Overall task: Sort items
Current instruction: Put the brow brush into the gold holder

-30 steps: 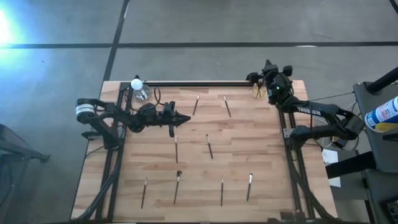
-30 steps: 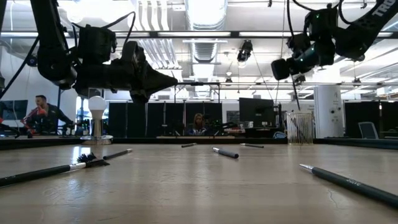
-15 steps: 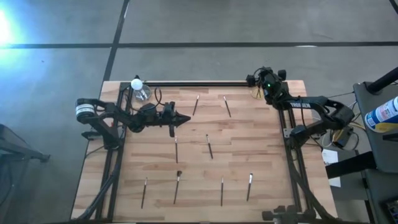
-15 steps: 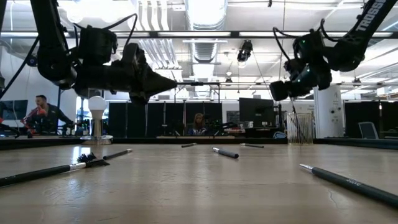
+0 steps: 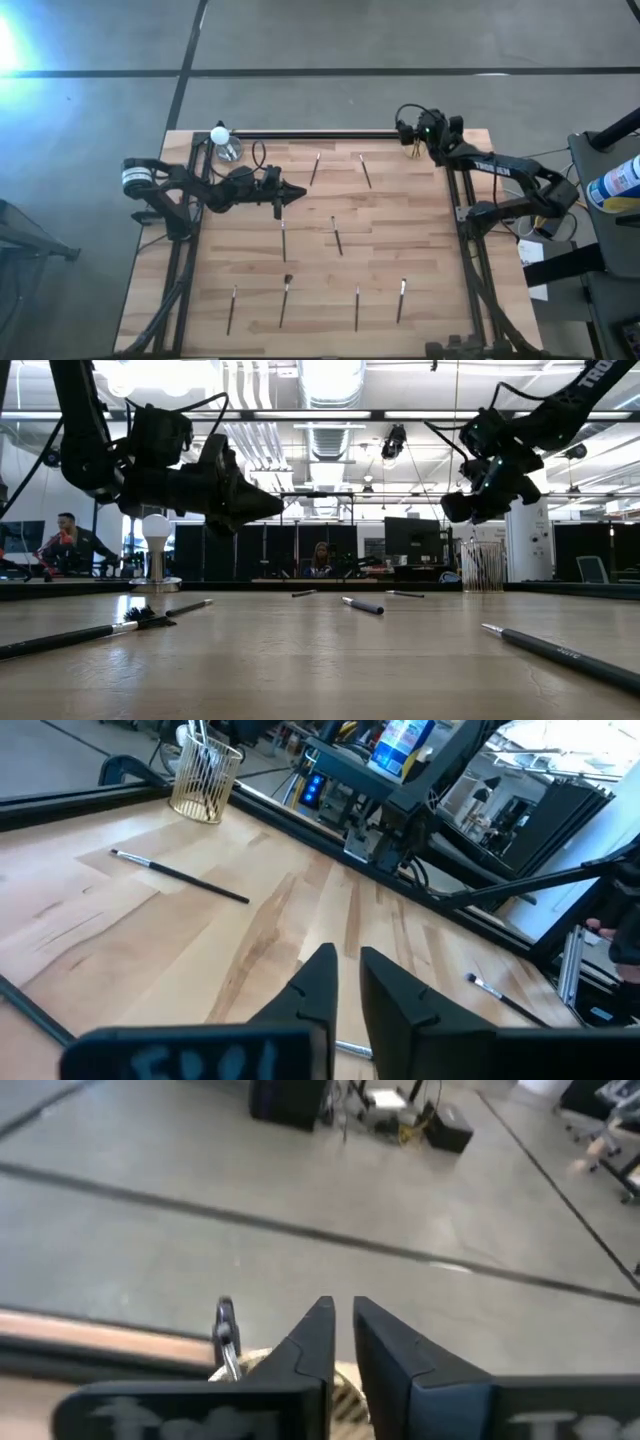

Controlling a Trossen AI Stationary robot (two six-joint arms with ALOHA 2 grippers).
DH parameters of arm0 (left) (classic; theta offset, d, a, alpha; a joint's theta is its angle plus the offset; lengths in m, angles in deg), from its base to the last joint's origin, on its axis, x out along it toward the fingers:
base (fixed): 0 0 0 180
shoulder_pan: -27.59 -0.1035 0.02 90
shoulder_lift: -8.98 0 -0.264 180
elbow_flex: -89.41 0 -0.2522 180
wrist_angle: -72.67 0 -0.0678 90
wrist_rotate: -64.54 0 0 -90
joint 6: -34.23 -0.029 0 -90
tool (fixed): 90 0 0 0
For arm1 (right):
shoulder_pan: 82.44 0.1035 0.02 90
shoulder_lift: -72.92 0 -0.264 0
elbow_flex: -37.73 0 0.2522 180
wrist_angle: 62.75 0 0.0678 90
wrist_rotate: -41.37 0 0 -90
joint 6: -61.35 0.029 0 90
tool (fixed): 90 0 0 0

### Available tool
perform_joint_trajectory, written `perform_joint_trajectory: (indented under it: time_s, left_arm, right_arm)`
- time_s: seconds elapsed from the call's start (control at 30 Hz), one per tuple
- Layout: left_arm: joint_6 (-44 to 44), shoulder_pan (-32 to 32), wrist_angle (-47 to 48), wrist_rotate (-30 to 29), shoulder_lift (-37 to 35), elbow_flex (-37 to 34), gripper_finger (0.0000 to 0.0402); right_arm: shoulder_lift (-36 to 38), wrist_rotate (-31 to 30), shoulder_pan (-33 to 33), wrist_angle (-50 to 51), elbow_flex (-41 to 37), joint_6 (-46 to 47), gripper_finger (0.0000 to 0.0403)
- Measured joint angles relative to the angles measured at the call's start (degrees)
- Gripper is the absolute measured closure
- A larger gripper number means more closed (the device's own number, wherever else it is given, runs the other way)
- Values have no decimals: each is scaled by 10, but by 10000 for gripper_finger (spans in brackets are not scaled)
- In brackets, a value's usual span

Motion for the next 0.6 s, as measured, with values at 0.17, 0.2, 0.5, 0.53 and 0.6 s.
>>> perform_joint_trajectory:
  time_s: [0.17, 0.2, 0.5, 0.53, 0.6]
  left_arm:
    - [-1, 0, 0, 6, 0, 0, 348]
    - [1, 0, 1, 7, 0, 1, 348]
    - [9, 22, 45, -4, -1, 19, 379]
    - [9, 24, 64, -7, -1, 24, 383]
    - [9, 28, 113, -20, -2, 38, 388]
  right_arm:
    - [19, 85, 0, 83, 34, 8, 333]
    - [26, 111, 2, 93, 39, 7, 333]
    - [138, 216, 130, 110, -29, 19, 391]
    - [151, 214, 151, 104, -42, 25, 392]
    - [174, 214, 194, 100, -68, 35, 392]
